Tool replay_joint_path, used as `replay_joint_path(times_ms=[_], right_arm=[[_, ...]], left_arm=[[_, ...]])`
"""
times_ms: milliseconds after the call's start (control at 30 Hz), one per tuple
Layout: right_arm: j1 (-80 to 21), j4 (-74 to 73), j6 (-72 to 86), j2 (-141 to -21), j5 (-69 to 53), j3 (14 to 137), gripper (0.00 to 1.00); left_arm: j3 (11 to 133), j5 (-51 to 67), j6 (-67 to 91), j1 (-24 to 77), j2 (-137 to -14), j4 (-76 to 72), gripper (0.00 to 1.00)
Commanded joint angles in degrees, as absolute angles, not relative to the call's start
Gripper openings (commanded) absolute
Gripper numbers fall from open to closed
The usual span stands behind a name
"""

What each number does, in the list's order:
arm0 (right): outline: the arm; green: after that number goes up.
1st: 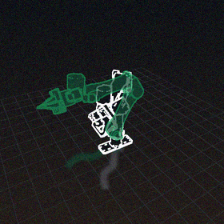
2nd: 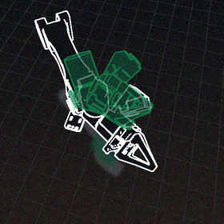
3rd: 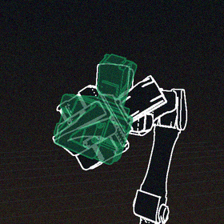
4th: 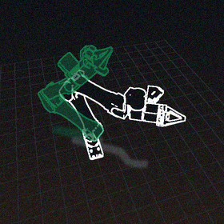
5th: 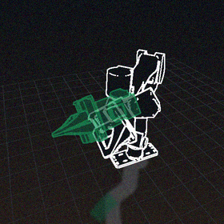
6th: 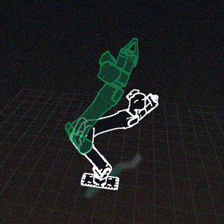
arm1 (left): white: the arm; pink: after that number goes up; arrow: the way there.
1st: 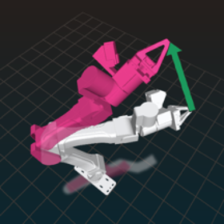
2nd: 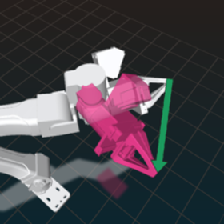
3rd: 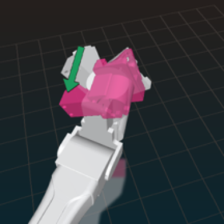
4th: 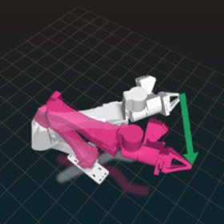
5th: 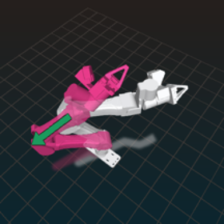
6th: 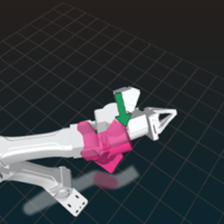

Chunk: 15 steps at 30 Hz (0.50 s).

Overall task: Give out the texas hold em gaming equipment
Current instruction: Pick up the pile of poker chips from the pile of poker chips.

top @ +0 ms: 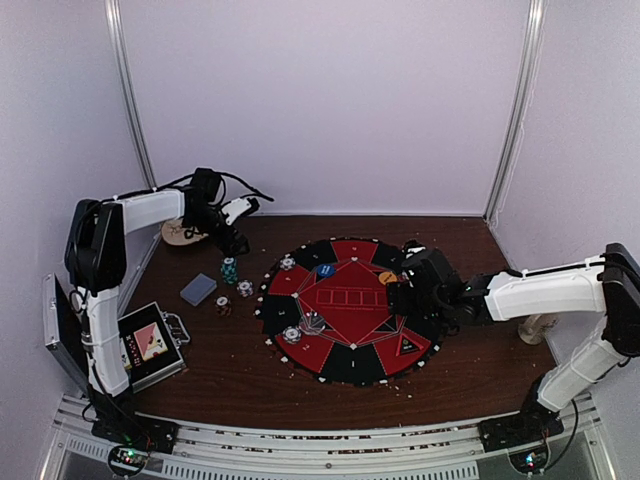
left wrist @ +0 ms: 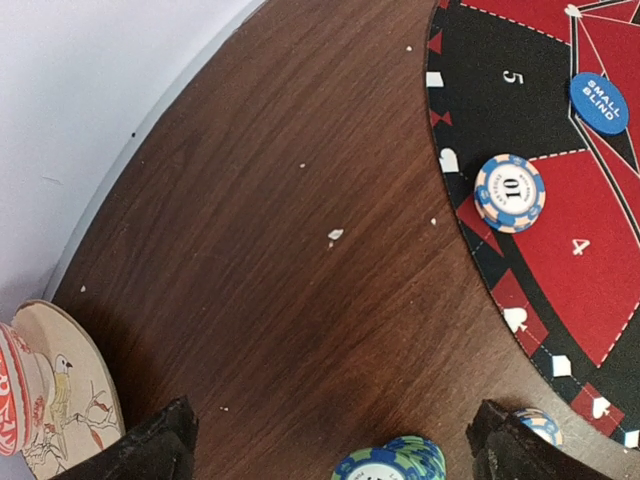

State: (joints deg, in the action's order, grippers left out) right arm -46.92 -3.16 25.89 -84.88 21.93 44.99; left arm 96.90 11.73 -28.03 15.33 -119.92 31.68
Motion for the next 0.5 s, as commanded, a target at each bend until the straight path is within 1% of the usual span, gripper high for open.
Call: replay_joint_path(times_ms=[0,200,467], right_arm=[[-47.21,-2.82,25.84,-85.43,22.76,46.05,0.90],[-47.20,-2.90,25.95,-85.25,22.92,46.03,0.90],[-47.23,-2.90,25.91,-85.26,22.86,46.02,0.90]], left_arm=[[98.77,11.24,-27.72,14.12,-121.72,34.19,0.98],[96.96,12.21,-29.11,13.97,-122.43,35.85,0.95],[95.76,11.11,-29.85,13.77,-123.37,35.90,0.89]])
